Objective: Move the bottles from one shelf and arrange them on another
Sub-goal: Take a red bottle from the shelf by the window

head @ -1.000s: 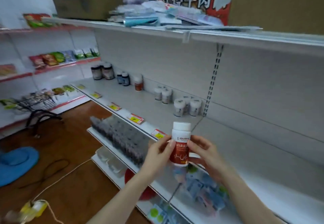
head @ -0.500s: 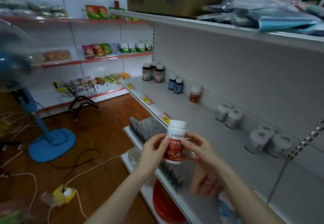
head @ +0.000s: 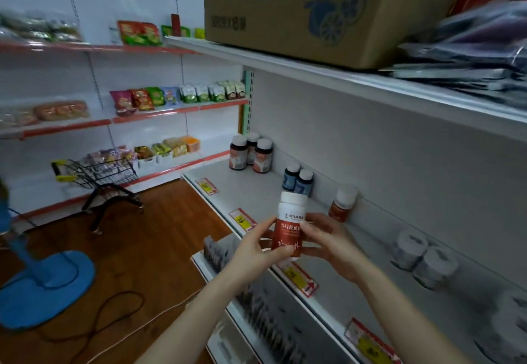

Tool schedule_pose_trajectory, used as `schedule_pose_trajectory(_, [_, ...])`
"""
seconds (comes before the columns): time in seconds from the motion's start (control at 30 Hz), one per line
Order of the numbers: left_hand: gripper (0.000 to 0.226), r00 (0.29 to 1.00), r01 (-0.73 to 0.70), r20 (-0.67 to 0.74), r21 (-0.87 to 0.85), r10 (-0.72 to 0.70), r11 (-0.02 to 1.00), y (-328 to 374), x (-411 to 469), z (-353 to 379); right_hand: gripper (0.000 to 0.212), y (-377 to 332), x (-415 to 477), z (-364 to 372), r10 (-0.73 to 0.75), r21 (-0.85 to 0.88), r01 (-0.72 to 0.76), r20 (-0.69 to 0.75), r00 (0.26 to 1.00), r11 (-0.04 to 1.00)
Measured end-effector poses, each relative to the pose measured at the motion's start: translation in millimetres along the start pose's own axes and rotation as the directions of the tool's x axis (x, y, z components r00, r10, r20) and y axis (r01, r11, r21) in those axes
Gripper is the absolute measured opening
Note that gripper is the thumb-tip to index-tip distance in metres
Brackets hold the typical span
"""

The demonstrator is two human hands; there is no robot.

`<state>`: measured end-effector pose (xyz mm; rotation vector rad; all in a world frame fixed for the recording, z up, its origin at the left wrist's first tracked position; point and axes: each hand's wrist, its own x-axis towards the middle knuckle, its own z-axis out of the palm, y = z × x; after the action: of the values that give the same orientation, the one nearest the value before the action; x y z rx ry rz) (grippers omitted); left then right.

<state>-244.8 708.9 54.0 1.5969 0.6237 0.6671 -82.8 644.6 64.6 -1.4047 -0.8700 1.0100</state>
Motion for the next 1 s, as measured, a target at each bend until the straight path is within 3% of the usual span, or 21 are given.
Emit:
schedule_pose_trajectory(0.13, [0.06, 0.996, -0.016, 0.083, 0.016, 0.015, 1.0, -5.2, 53.1, -18.3, 0.048, -4.9, 28.0, -0.4, -0.005, -0.024, 0.003, -0.064, 0.998, 1.0])
schedule_pose_trajectory(0.37, [0.057, 0.953, -0.004, 0.302, 0.025, -0.003, 1.0, -21.1, 132.2, -32.8, 0.042, -2.8, 55.3, 4.9, -0.016, -0.167, -0.035, -0.296, 0.955, 0.985])
schedule_pose_trajectory(0.5, [0.052, 0.899, -0.002, 0.436, 0.086, -0.036, 0.996, -40.5, 151.6, -4.1, 0.04, 12.9, 46.8, -7.5, -0.031, -0.223, -0.094, -0.501, 0.865, 0.97])
schedule_pose_trajectory(0.63, [0.046, 0.838, -0.106, 0.546, 0.144, 0.01, 0.984, -60.4, 161.7, 35.2, 0.035, 39.0, 37.2, -32.0, -0.039, -0.271, -0.178, -0.639, 0.768, 0.946])
schedule_pose_trajectory(0.8, [0.038, 0.818, -0.187, 0.573, 0.185, 0.049, 0.965, -80.6, 172.8, 66.4, 0.038, 71.2, 42.0, -48.5, -0.036, -0.259, -0.242, -0.748, 0.663, 0.935])
schedule_pose_trajectory(1.0, [0.023, 0.826, -0.184, 0.563, 0.226, 0.026, 0.957, -86.4, 185.8, 83.5, 0.034, 86.8, 54.0, -59.6, -0.025, -0.217, -0.247, -0.796, 0.604, 0.945])
